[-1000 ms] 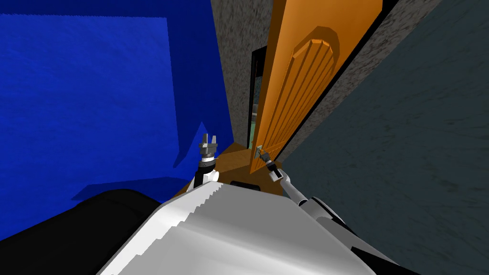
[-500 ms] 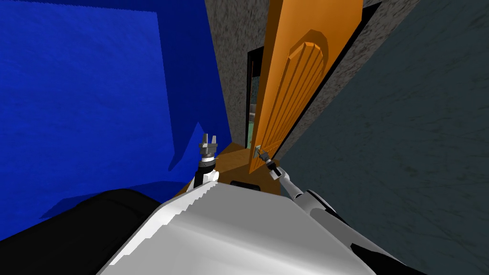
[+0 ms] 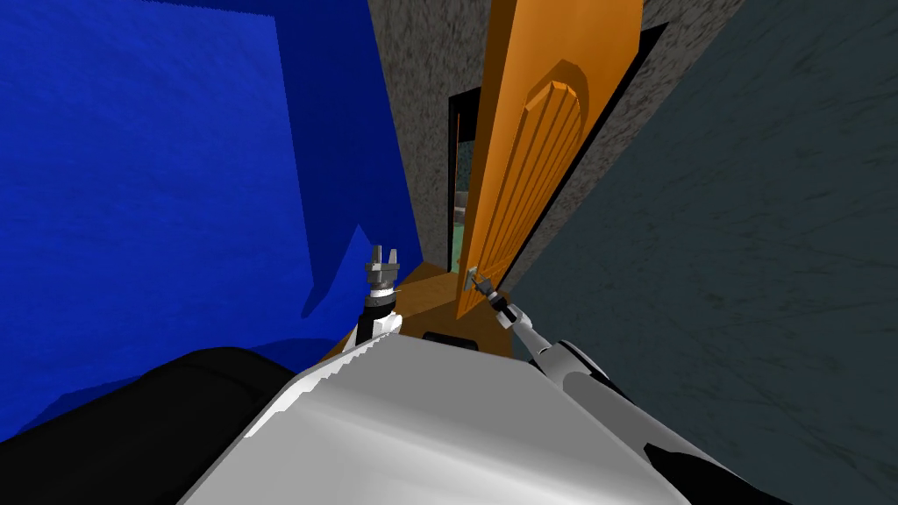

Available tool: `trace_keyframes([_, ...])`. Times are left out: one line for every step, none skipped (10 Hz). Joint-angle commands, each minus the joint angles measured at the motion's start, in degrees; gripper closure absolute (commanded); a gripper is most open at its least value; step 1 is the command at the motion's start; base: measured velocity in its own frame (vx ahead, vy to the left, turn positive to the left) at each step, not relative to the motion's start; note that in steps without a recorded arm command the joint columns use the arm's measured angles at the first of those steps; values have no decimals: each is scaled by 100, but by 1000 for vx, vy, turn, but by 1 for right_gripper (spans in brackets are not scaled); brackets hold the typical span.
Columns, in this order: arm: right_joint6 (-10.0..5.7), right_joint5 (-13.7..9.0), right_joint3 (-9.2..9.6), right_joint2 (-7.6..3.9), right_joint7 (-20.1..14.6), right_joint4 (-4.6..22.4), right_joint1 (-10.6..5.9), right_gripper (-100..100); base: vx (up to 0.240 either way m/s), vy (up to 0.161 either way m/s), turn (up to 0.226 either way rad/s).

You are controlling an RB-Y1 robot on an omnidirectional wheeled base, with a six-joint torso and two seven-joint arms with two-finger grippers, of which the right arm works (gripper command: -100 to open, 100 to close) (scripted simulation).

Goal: Pull the door open

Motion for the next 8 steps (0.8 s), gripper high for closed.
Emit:
trace_keyframes([-286, 248, -2, 59, -273, 286, -204, 100, -7, -24, -91])
trace_keyframes([-310, 248, -2, 59, -273, 352, -204, 100, -6, -17, -54])
trace_keyframes([-497, 455, -11, 92, -499, 577, -361, 100, -7, -20, -109])
trace_keyframes([-521, 455, -11, 92, -499, 640, -361, 100, -7, -19, -53])
trace_keyframes([-716, 655, -20, 123, -717, 848, -511, 100, -6, -28, -92])
trace_keyframes([-725, 655, -20, 123, -717, 918, -511, 100, -4, -20, -43])
trace_keyframes([-922, 855, -29, 155, -935, 1125, -661, 100, -7, -27, -88])
trace_keyframes([-928, 855, -29, 155, -935, 1195, -661, 100, -3, -20, -52])
